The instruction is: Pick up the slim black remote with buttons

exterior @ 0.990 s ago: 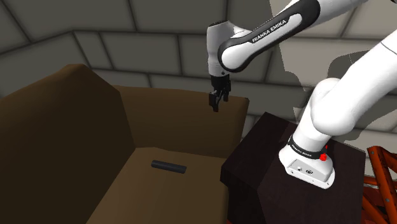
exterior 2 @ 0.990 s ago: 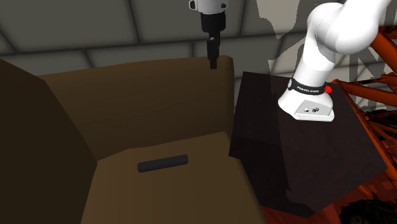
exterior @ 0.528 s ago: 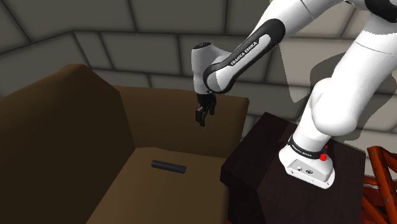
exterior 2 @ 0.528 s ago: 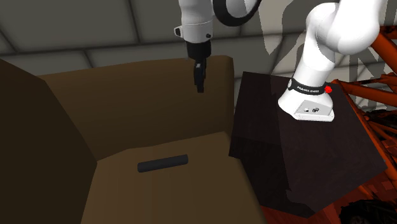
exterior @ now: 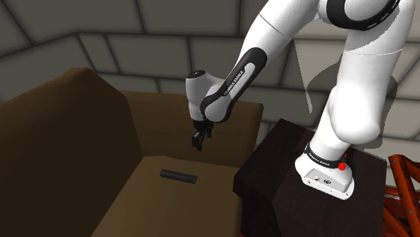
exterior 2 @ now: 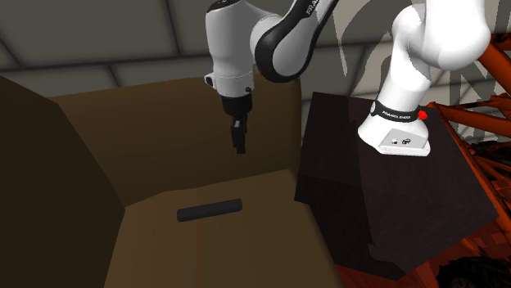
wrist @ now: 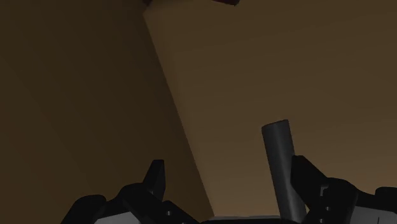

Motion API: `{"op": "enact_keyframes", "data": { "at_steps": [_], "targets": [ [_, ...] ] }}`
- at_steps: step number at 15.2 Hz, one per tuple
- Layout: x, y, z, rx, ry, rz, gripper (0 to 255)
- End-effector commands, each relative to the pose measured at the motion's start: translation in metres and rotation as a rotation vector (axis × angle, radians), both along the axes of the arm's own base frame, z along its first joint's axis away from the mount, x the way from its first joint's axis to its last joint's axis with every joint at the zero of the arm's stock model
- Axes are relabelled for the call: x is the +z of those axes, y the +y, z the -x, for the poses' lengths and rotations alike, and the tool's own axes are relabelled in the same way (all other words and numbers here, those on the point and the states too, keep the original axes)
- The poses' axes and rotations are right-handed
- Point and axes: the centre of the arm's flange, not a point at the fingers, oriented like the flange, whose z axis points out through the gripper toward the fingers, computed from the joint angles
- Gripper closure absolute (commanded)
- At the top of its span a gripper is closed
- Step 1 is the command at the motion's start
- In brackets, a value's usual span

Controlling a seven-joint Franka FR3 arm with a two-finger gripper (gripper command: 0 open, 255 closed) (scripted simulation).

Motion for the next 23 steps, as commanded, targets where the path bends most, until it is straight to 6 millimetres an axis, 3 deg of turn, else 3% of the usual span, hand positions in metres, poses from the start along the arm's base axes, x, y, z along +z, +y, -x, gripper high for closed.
{"op": "enact_keyframes", "data": {
  "at_steps": [1, 13, 21, 23],
  "targets": [
    [-0.02, 0.016, -0.008, 0.021, -0.006, -0.006, 0],
    [-0.125, 0.124, -0.043, 0.144, -0.039, -0.034, 0],
    [-0.166, 0.126, -0.043, 0.146, -0.039, -0.034, 0],
    [-0.166, 0.126, -0.043, 0.146, -0.039, -0.034, 0]
  ]
}}
